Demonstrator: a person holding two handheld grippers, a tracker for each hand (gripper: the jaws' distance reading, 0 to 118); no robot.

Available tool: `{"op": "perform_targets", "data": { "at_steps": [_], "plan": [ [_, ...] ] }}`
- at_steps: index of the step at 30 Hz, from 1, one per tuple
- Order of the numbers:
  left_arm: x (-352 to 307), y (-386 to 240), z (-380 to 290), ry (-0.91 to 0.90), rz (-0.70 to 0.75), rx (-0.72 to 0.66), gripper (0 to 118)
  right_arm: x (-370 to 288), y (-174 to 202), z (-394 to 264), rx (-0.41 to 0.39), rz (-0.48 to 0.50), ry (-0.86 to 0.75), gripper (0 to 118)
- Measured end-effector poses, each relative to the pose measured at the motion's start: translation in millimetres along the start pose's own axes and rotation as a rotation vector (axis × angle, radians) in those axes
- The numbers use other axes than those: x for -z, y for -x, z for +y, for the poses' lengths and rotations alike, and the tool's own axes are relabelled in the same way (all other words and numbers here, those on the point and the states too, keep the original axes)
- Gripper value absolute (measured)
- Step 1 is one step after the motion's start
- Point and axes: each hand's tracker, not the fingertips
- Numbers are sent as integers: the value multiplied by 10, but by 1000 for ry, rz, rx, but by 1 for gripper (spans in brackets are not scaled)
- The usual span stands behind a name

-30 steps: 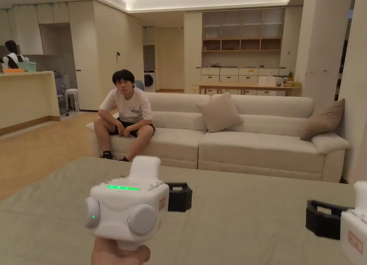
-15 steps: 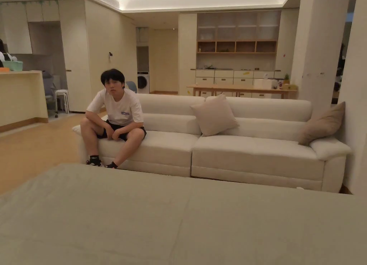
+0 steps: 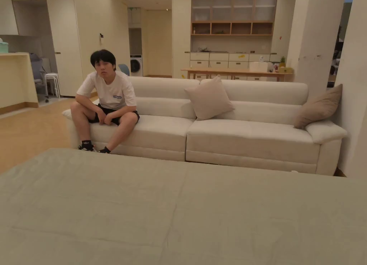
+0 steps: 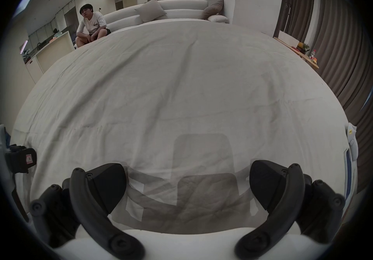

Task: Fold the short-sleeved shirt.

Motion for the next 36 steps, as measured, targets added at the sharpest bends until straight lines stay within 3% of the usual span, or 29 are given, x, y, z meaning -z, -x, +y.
{"op": "perform_targets", "data": {
  "at_steps": [36],
  "plan": [
    [-18, -7, 58, 12, 3, 3, 118, -18, 80, -14, -2, -16, 7, 118]
  ]
}}
